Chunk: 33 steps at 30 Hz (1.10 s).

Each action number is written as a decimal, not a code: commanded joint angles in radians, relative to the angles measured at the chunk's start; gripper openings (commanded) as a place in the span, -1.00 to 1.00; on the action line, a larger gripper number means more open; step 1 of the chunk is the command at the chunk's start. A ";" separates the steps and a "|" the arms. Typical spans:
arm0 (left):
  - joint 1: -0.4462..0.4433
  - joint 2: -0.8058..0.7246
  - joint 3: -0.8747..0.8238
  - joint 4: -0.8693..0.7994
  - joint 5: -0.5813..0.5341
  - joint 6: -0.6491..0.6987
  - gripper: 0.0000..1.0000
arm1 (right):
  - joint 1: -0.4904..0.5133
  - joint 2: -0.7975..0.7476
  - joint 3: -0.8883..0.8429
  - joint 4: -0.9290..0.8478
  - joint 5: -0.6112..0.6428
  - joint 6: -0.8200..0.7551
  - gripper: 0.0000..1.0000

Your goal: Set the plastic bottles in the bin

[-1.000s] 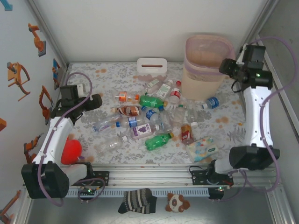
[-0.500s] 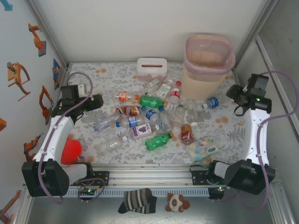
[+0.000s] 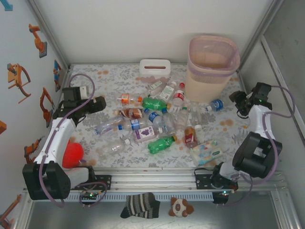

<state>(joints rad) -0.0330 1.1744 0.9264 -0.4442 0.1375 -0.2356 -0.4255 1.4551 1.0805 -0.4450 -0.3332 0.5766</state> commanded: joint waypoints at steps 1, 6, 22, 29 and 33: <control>-0.005 -0.004 0.003 0.020 0.042 -0.016 0.92 | -0.012 0.070 0.027 0.062 -0.053 0.043 0.28; -0.004 -0.010 -0.003 0.028 0.038 -0.017 0.92 | -0.011 0.164 0.048 0.111 -0.098 0.076 0.27; -0.004 -0.013 0.002 0.009 0.015 -0.011 0.92 | 0.073 0.137 -0.034 0.230 0.093 0.291 0.30; -0.005 -0.012 0.002 0.009 0.025 -0.014 0.92 | 0.126 0.219 -0.010 0.294 0.123 0.363 0.35; -0.005 -0.012 0.003 0.006 0.024 -0.015 0.92 | 0.159 0.268 -0.005 0.323 0.154 0.409 0.41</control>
<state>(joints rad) -0.0330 1.1740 0.9264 -0.4335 0.1543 -0.2398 -0.2852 1.6947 1.0504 -0.1642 -0.2287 0.9234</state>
